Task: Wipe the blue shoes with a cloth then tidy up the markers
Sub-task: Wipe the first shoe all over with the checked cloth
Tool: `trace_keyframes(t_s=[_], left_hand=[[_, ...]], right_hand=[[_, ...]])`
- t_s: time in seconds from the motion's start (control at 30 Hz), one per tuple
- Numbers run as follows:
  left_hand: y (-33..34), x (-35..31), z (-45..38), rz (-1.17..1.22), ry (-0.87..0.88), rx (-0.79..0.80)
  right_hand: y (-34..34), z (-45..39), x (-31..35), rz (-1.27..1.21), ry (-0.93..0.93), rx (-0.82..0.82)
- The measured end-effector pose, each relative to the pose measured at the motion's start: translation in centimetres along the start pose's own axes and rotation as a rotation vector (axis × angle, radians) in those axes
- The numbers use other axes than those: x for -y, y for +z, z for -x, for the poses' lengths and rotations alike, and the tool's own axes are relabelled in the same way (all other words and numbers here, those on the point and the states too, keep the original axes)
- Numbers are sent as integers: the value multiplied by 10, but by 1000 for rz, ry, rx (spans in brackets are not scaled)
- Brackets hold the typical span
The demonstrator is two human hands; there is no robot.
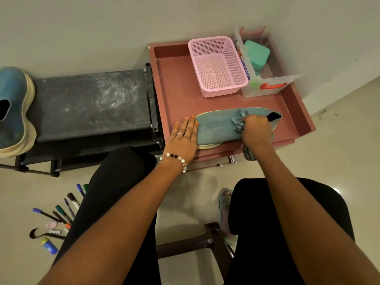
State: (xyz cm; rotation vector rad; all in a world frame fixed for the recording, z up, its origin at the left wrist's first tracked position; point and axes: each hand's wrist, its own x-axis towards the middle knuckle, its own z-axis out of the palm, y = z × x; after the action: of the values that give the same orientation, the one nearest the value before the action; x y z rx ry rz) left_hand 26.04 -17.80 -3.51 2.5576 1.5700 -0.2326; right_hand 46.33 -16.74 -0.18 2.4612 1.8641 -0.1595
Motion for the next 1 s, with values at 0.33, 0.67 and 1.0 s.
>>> trace_keyframes(t_s=[0.33,0.67,1.0], left_hand=[[-2,0,-1,-18,-21,60],[-2,3,1,-39,31,24],[1,-1,2,-91,20,9]], right_hand=[[6,48,100,-12,-260,68],[-5,18,4,60,48,-33],[8,59,89,-24,-272,-15]])
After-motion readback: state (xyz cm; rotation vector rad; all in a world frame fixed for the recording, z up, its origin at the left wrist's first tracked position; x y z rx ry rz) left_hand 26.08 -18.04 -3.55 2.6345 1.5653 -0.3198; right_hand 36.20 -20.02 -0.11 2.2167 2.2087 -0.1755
